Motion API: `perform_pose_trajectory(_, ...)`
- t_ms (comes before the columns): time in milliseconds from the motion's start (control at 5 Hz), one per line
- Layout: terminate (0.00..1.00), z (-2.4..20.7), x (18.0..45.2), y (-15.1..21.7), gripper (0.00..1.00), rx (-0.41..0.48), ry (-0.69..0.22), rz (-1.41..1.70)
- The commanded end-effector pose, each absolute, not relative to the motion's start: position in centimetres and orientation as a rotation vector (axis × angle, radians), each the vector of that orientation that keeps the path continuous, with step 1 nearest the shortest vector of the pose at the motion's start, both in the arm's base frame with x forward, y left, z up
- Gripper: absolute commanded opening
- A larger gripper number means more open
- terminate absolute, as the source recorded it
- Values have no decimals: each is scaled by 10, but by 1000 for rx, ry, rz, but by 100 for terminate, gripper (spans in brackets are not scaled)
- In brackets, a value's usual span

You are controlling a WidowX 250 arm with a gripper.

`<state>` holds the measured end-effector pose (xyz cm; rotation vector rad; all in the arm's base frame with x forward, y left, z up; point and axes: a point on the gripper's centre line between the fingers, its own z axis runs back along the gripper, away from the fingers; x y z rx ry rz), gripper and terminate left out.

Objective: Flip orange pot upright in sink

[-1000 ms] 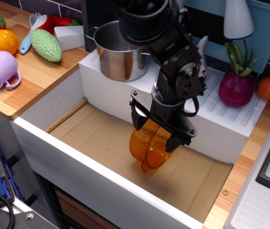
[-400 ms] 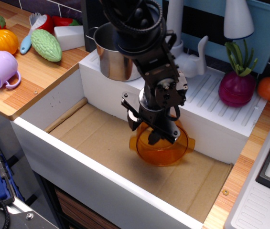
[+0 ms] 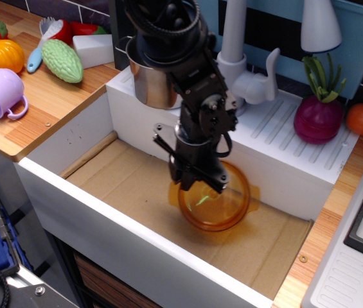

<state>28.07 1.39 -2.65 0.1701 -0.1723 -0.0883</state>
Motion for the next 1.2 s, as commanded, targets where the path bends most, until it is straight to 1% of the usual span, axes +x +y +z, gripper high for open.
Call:
perform_pose_trajectory(0,0,-4,274,15,0,96,-153,-16)
perform_pose_trajectory(200,0,-21,264,28,0,68,-121,-21)
perform_pose_trajectory(400,0,-31,265,36,100,21,-118,-49)
perform_pose_trajectory(800,0,-31,265,36,100,21,-118,-49)
perform_pose_trajectory(1000,100,-31,265,36,100,21,-118,-49)
